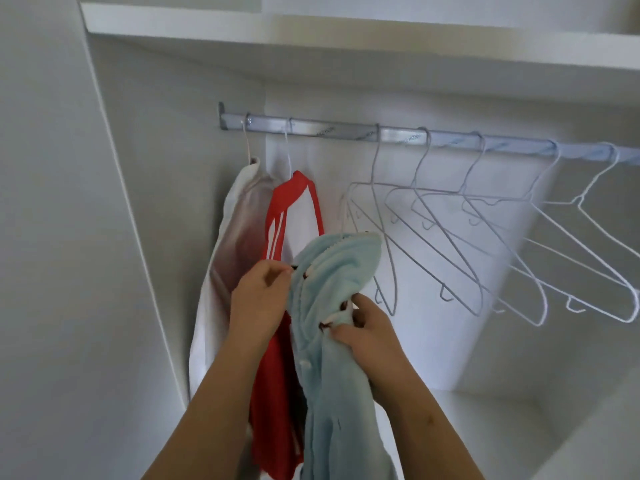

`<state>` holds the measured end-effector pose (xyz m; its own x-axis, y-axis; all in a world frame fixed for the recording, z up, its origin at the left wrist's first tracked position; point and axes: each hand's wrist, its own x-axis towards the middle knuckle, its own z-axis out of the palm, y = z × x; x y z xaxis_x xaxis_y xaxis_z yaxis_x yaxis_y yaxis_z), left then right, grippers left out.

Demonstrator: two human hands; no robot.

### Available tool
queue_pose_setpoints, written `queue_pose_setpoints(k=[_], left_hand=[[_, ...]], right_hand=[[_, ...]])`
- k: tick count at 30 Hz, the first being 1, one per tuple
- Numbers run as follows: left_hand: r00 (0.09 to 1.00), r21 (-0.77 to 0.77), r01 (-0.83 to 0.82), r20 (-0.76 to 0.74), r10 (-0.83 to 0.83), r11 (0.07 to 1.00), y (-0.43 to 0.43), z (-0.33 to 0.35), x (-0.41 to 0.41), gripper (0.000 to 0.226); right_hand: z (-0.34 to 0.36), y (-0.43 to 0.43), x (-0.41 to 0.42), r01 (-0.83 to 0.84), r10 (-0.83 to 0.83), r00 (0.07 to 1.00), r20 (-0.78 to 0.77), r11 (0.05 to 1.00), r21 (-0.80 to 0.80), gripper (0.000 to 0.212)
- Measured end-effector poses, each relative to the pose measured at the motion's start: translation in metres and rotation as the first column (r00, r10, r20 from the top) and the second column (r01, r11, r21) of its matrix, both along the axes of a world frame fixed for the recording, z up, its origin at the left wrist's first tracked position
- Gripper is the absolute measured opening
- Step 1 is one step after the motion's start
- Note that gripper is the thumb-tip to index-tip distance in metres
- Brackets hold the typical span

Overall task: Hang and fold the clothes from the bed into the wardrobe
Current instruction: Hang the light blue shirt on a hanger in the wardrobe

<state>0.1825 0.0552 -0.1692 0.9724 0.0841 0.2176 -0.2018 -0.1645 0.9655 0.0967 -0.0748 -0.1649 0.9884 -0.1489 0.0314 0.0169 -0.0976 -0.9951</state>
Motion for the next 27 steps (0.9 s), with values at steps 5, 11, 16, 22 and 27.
queue_pose_setpoints(k=[5,11,16,22,27], left_hand=[[0.982,0.191,-0.062,0.188,0.025,0.98,0.005,0.017,0.051,0.025],[0.974,0.436,-0.126,0.223,0.029,0.891,0.009,0.021,0.108,0.015],[0.991,0.421,0.035,0.1,-0.085,0.906,0.0,0.015,0.131,0.033],[0.989,0.308,0.088,0.087,-0.12,0.947,-0.003,0.01,0.138,0.046],[0.987,0.211,0.104,0.099,-0.127,0.972,-0.001,0.007,0.134,0.052]], right_hand=[[0.027,0.001,0.054,0.071,-0.07,0.994,0.085,0.997,-0.008,0.039],[0.062,-0.007,0.102,0.142,-0.138,0.969,0.203,0.99,-0.006,0.04],[0.09,-0.016,0.137,0.21,-0.22,0.948,0.231,0.975,0.068,0.052],[0.076,-0.014,0.183,0.251,-0.244,0.963,0.112,0.966,-0.058,0.054],[0.033,-0.007,0.183,0.347,-0.329,0.936,0.124,0.922,-0.174,0.055]])
